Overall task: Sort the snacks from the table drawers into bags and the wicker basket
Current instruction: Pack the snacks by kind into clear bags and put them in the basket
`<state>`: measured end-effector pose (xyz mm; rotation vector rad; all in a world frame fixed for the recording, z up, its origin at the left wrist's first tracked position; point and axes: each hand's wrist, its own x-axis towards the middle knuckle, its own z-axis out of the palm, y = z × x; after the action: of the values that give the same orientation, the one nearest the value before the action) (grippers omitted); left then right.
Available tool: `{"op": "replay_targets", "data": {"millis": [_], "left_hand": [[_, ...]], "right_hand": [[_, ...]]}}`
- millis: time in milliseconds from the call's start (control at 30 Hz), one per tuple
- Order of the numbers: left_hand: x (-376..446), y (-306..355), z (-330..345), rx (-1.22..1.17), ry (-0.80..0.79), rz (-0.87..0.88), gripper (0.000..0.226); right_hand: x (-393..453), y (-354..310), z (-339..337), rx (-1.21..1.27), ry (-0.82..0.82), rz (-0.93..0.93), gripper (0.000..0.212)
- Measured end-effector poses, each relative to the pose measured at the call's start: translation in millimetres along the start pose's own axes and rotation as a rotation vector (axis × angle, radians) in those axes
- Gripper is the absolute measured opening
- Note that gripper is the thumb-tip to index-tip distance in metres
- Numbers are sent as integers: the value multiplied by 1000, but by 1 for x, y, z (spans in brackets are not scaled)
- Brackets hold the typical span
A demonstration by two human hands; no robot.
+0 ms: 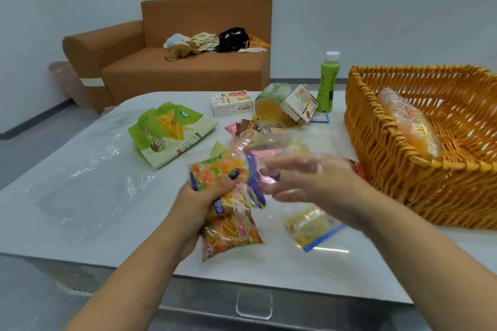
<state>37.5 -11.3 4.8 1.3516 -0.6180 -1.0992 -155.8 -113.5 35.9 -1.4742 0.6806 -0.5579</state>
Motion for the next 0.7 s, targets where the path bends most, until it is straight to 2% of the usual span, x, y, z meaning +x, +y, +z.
{"op": "replay_targets", "data": {"millis": [67,133,200,267,333,400,467,500,600,700], "left_hand": [[7,6,-8,-77,106,35,45],[16,8,-21,-146,220,51,44],[22,10,-36,-211,312,43,45],[26,12,-50,-247,363,35,47],[26,13,-60,-242,387,27,47],[26,12,-65,-218,397,13,44],[24,10,-68,-196,388,-3,40],[23,9,-68,-183,376,-9,39],[21,9,-69,-140,335,-23,39],[19,10,-69,-106,270,-17,47]], "right_hand": [[-4,-13,-17,74,82,-40,23],[-1,-18,-30,24,272,-30,20],[8,-4,-47,-251,481,17,17],[16,9,-60,-646,586,48,23],[28,24,-66,-923,556,111,45],[38,41,-68,-1052,438,250,68],[43,55,-68,-1111,341,418,83],[44,59,-68,-1099,326,474,83],[46,59,-72,-1156,382,442,74],[48,35,-70,-1279,275,476,70]]}}
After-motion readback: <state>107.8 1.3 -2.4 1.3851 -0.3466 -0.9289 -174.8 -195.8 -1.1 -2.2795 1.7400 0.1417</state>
